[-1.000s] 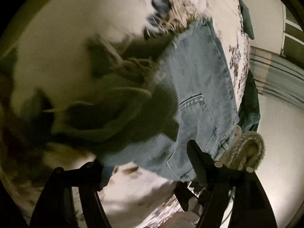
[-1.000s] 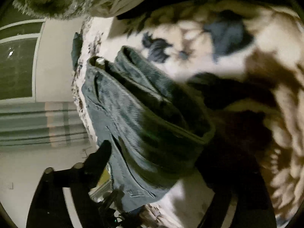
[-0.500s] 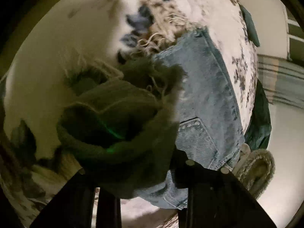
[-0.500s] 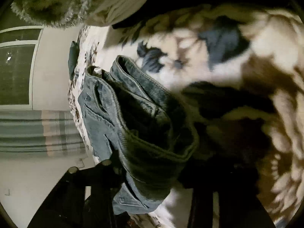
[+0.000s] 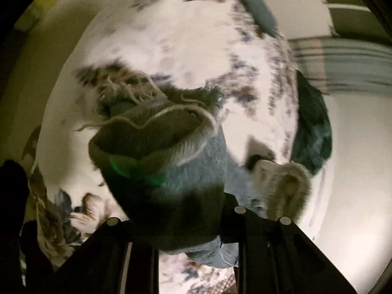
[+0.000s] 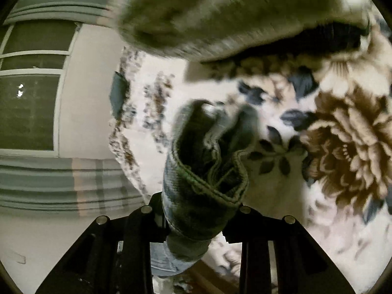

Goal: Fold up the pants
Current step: 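Carry the folded shorts with both grippers onto the grey blanket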

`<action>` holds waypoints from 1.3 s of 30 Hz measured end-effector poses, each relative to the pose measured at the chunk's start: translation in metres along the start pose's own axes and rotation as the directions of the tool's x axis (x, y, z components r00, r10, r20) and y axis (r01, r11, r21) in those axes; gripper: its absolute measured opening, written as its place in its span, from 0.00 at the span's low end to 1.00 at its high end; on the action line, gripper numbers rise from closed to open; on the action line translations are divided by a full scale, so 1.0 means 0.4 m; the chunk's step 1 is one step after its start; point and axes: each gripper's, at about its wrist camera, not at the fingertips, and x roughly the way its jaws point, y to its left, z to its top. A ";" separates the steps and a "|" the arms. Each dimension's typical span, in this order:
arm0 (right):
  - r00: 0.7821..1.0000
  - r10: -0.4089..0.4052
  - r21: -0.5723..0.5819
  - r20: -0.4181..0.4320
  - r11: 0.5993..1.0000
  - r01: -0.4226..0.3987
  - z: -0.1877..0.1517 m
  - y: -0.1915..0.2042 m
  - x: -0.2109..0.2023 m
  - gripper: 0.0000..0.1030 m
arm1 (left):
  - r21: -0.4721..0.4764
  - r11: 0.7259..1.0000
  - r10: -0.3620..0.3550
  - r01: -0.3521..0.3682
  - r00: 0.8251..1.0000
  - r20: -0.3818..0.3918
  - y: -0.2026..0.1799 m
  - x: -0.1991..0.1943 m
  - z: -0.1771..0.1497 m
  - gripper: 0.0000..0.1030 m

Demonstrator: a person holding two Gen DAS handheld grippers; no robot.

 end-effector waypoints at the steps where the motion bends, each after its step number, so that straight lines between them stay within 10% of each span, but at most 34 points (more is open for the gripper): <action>1: 1.000 0.004 -0.004 0.012 1.000 -0.004 0.002 0.025 -0.032 0.32 | 0.028 1.000 -0.005 0.005 1.000 -0.007 -0.039 -0.018 0.007 0.18; 11: 0.963 0.065 -0.041 0.260 0.998 -0.056 0.112 0.329 -0.436 0.32 | 0.262 0.948 -0.155 0.183 0.980 -0.126 -0.528 -0.127 0.022 0.18; 21: 0.774 0.016 0.050 0.633 0.997 -0.061 0.374 0.400 -0.667 0.32 | 0.488 0.760 -0.253 0.429 0.887 -0.386 -1.085 0.195 0.014 0.18; 25: 0.719 -0.078 0.195 0.690 0.977 -0.082 0.409 0.222 -0.593 0.32 | 0.558 0.708 -0.151 0.434 0.864 -0.481 -1.104 0.423 -0.020 0.18; 30: 0.752 -0.207 0.380 0.625 0.923 -0.062 0.370 0.011 -0.422 0.32 | 0.660 0.685 0.107 0.310 0.853 -0.511 -0.916 0.695 -0.038 0.18; 39: 0.764 -0.279 0.449 0.582 0.893 -0.016 0.303 -0.076 -0.342 0.33 | 0.696 0.654 0.190 0.296 0.826 -0.530 -0.802 0.707 -0.040 0.22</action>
